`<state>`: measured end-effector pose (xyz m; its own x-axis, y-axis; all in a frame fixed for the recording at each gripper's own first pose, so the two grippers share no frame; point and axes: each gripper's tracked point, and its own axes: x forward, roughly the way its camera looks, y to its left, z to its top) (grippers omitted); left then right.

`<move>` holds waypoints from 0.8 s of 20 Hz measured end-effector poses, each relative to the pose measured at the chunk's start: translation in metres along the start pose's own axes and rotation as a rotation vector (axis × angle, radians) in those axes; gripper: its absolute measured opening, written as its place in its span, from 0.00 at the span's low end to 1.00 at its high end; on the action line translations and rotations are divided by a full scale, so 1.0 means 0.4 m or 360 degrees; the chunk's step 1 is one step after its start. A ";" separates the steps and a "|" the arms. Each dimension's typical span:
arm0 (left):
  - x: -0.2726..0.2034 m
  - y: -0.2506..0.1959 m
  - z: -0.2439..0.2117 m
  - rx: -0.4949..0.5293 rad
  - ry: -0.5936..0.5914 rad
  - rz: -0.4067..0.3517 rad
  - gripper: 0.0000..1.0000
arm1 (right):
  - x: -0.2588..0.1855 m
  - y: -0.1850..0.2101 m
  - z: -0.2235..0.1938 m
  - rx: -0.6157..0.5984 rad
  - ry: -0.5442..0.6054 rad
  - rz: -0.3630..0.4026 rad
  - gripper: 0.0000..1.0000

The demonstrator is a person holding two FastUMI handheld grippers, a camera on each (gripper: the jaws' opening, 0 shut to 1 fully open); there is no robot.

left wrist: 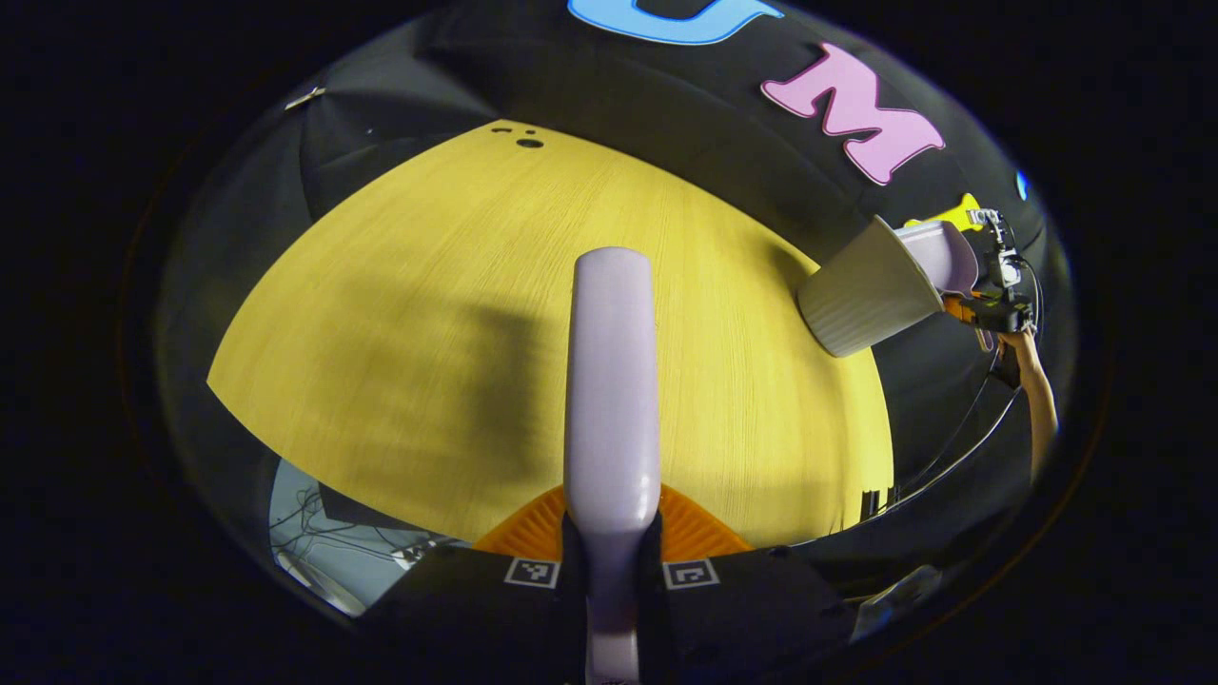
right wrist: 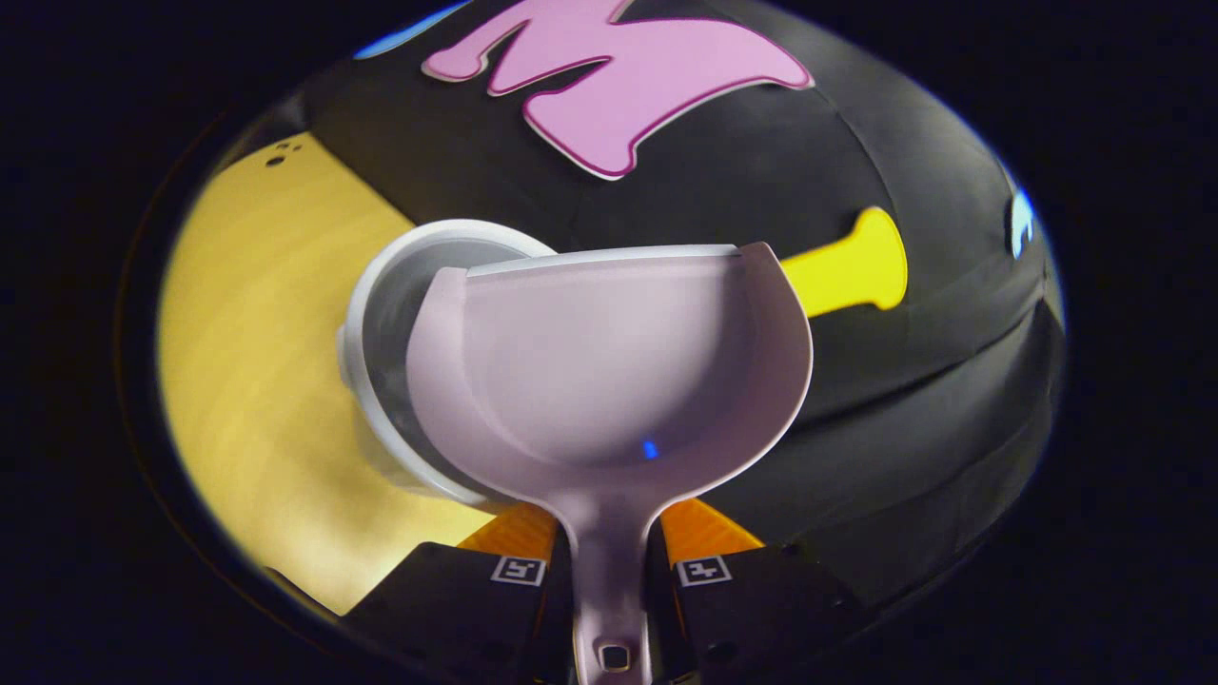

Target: Pick up the small broom and dustpan from the desktop, sweep the trash into the dustpan with the broom, and then empty the trash into the garbage bin.

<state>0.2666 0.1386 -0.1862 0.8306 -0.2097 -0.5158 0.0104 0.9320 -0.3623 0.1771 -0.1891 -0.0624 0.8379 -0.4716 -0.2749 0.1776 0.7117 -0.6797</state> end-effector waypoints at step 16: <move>-0.040 -0.011 0.029 0.0131 -0.0127 -0.0083 0.25 | -0.386 0.268 0.132 0.0718 -0.0293 0.0679 0.32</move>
<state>0.2595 0.1414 -0.1674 0.8693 -0.2373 -0.4336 0.0976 0.9424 -0.3200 0.0941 -0.0126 -0.0567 0.9504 -0.0304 -0.3095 -0.0248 0.9846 -0.1728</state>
